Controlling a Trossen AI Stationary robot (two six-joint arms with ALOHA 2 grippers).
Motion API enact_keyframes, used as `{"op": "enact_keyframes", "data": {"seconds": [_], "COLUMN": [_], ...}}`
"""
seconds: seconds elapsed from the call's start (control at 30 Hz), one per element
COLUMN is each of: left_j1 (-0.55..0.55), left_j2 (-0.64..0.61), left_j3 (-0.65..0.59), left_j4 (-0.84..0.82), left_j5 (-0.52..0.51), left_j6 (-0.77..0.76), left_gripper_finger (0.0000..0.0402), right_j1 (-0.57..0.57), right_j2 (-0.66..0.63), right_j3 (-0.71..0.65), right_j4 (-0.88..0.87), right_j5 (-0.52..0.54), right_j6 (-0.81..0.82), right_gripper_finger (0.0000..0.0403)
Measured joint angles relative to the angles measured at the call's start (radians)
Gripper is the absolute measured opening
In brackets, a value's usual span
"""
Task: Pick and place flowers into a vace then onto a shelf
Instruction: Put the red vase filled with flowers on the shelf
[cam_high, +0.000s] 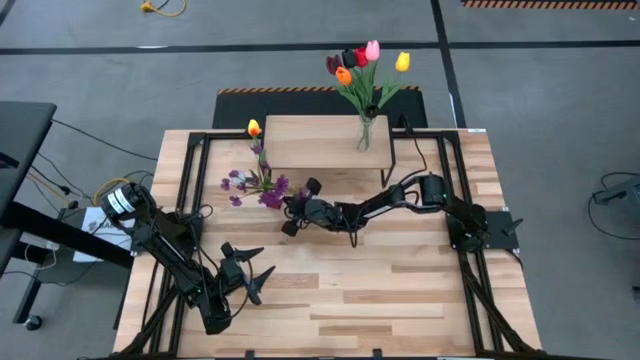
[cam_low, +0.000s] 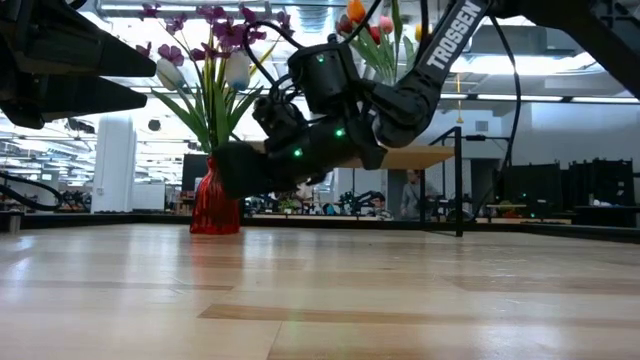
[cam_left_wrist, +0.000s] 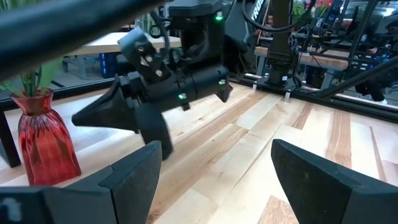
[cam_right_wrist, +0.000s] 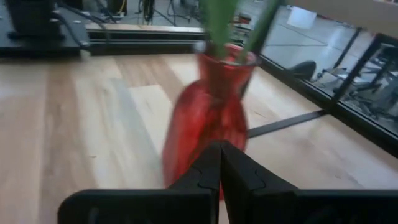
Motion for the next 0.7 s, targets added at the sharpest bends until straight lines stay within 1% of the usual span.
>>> {"op": "enact_keyframes", "data": {"seconds": [0.27,0.53,0.7], "left_j1": [0.000,0.000,0.000], "left_j2": [0.000,0.000,0.000], "left_j3": [0.000,0.000,0.000], "left_j4": [0.001,0.002,0.002], "left_j5": [0.000,0.000,0.000], "left_j6": [0.000,0.000,0.000], "left_gripper_finger": [0.0293,0.0293,0.0293], "right_j1": [-0.052,-0.065,-0.065], "right_j2": [0.000,0.000,0.000], "right_j3": [0.000,0.020,0.043], "right_j4": [-0.002,-0.015,-0.052], "right_j5": [-0.015,-0.115,-0.127], "right_j6": [0.037,0.032,0.017], "right_gripper_finger": [0.0000,0.0000,0.0000]}}
